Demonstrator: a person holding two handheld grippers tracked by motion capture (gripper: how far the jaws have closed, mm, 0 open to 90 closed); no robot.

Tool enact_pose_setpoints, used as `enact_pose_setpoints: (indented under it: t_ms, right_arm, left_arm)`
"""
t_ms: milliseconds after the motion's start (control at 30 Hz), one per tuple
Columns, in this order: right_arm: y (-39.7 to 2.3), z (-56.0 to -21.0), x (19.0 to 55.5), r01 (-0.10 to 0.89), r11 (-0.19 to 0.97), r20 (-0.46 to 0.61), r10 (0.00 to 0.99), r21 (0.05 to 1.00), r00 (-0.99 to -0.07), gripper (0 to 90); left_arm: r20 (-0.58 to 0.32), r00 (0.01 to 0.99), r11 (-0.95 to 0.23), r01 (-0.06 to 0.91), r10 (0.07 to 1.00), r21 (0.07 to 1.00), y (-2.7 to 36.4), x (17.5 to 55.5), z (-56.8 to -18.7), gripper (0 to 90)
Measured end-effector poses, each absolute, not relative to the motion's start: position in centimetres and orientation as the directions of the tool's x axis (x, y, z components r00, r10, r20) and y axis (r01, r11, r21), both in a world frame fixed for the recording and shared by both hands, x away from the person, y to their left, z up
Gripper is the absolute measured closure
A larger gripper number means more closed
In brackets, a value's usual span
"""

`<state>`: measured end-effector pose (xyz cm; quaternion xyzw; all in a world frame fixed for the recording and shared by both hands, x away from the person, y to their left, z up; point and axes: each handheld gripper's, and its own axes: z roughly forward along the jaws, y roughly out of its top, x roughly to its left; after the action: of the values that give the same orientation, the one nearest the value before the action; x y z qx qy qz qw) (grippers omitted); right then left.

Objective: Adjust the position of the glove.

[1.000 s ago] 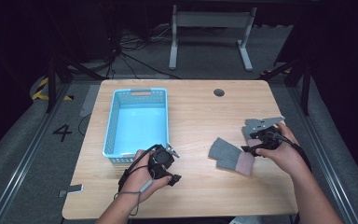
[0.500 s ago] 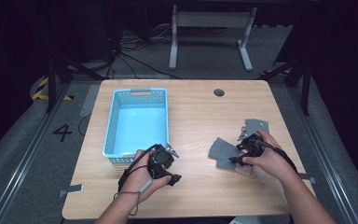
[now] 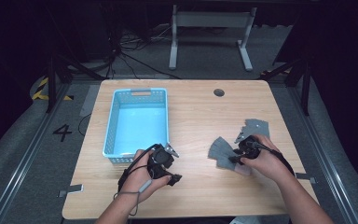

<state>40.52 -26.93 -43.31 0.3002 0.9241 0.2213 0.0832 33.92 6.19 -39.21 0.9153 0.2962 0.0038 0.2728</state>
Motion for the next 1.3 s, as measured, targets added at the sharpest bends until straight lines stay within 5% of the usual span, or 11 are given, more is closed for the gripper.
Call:
enact_pose_setpoints:
  t_ms: [400,567,800,967,1300]
  right_arm:
    - [-26.1,-41.4,39.6,0.453,0.713,0.015,0.528,0.536,-0.849,75.4]
    - [-24.1,-41.2,38.5,0.295,0.781,0.009,0.348,0.55,-0.938,74.6]
    - [-23.0,-42.2,38.3,0.226,0.824,0.031,0.246,0.519,-0.969,74.1]
    - [-22.6,-43.1,38.3,0.151,0.846,-0.017,0.186,0.511,-0.982,59.6]
    - [-24.5,-41.7,38.3,0.263,0.75,-0.012,0.339,0.606,-0.941,54.9]
  left_arm:
    - [-0.161,0.824,-0.673,0.542,0.543,0.504,6.3,34.1,-39.2,41.5]
    - [-0.161,0.826,-0.674,0.54,0.541,0.504,6.3,34.0,-39.2,41.4]
    - [-0.163,0.824,-0.672,0.543,0.543,0.504,6.4,34.0,-39.3,41.3]
    - [-0.164,0.823,-0.671,0.544,0.544,0.504,6.3,34.1,-39.3,40.5]
    - [-0.159,0.834,-0.675,0.527,0.528,0.517,5.8,34.5,-38.9,40.1]
